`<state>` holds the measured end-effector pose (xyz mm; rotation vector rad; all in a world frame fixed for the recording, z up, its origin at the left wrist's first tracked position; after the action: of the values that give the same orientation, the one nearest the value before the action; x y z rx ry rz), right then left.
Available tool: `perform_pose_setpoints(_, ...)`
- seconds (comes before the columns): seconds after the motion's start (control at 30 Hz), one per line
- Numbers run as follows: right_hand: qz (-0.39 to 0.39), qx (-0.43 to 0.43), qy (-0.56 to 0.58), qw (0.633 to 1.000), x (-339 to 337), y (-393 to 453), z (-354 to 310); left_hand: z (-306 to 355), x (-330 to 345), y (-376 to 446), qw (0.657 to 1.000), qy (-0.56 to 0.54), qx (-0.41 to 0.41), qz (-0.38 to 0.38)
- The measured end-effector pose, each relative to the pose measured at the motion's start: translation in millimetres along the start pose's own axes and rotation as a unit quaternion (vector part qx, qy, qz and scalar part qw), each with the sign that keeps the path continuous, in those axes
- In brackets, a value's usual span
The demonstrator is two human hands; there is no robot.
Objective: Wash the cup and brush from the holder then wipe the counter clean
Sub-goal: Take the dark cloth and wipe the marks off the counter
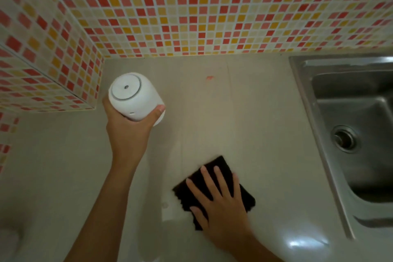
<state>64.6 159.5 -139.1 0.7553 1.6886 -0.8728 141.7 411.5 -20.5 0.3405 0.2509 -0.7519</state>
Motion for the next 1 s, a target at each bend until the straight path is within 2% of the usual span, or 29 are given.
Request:
perform_pose_setpoints(0.07,0.003,0.005,-0.006,1.0,-10,43,17,1,3,-3,1.0,0.003,0.0,-0.005)
perform_pose_setpoints(0.2,0.047,0.069,-0.017,0.996,-46,192,61,-6,8,-16,1.0,0.008,-0.004,-0.011)
perform_pose_setpoints(0.33,0.048,0.199,0.002,0.979,-67,293,95,-16,9,-32,1.0,0.013,-0.012,-0.021)
perform_pose_setpoints(0.4,0.064,0.255,0.024,0.965,-67,293,84,-17,7,-38,1.0,0.013,-0.016,-0.02)
perform_pose_setpoints(0.43,0.067,0.241,0.035,0.968,-66,286,69,-17,6,-40,1.0,0.012,-0.018,-0.016)
perform_pose_setpoints(0.5,0.055,0.139,0.016,0.989,-60,269,39,-16,7,-41,1.0,0.007,-0.022,-0.013)
perform_pose_setpoints(0.57,0.033,0.065,-0.012,0.997,-62,265,56,-13,9,-39,1.0,0.007,-0.022,-0.02)
perform_pose_setpoints(0.6,0.043,0.083,-0.012,0.996,-72,270,85,-11,9,-39,1.0,0.007,-0.019,-0.022)
perform_pose_setpoints(0.67,0.084,0.184,-0.002,0.979,-92,274,160,-5,5,-37,1.0,0.003,-0.011,-0.023)
perform_pose_setpoints(0.77,0.074,0.291,0.01,0.954,-99,264,231,-4,-6,-36,1.0,-0.006,-0.007,-0.017)
perform_pose_setpoints(0.83,0.079,0.337,0.025,0.938,-98,265,227,-9,-12,-37,1.0,-0.008,-0.017,-0.012)
perform_pose_setpoints(0.9,0.083,0.342,0.04,0.935,-93,277,185,-13,-15,-39,0.999,-0.013,-0.029,-0.004)
perform_pose_setpoints(1.0,0.075,0.187,0.015,0.979,-74,302,77,-16,-10,-40,0.999,-0.017,-0.041,0.007)
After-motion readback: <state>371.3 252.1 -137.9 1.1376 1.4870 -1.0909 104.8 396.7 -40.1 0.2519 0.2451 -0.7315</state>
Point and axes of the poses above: each hand's wrist, its own y-axis towards the middle knuckle, its own x-axis out of the palm, z = x × y, the point moved 10 cm from there along y, towards the middle knuckle, and after that the axes turned 8 degrees about x, right-handed, at the moved point
